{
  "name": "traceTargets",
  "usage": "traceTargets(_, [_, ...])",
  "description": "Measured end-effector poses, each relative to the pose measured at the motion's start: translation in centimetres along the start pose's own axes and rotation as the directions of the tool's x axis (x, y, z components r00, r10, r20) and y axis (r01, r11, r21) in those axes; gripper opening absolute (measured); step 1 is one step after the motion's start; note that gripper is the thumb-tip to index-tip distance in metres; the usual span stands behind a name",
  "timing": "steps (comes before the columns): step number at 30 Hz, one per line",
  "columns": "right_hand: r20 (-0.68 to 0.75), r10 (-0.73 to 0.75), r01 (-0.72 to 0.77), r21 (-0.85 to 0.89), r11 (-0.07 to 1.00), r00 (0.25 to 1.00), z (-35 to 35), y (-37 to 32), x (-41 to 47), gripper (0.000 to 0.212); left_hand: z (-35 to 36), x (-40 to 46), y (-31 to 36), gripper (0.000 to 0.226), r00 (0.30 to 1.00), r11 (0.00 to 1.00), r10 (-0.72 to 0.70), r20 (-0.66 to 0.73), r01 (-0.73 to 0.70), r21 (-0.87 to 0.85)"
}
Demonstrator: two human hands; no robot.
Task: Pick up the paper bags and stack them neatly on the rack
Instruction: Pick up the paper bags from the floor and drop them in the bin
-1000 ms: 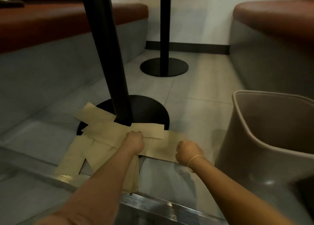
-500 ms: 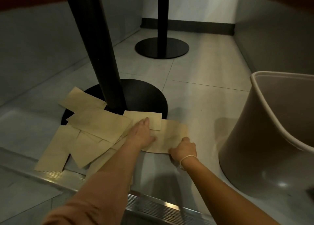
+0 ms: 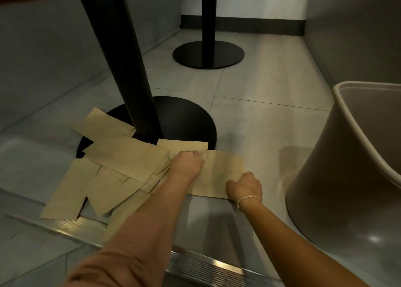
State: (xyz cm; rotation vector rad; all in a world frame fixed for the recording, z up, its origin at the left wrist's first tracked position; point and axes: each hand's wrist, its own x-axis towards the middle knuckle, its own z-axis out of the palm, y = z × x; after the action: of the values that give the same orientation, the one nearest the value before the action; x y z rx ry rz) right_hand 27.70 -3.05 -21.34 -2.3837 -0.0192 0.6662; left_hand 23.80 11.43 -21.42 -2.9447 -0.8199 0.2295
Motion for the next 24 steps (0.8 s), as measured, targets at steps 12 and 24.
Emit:
traceTargets(12, [-0.012, -0.141, 0.139, 0.285, 0.948, 0.99, -1.7, -2.3, -2.6, 0.056, -0.1, -0.3, -1.7, 0.031, 0.995, 0.95, -0.072, 0.071, 0.09, -0.297])
traceTargets(24, [-0.192, -0.483, 0.495, 0.014, 0.869, 0.854, -8.1, -6.4, -8.5, 0.04, -6.7, -4.4, -1.6, 0.032, 0.962, 0.761, -0.204, -0.179, 0.041, -0.647])
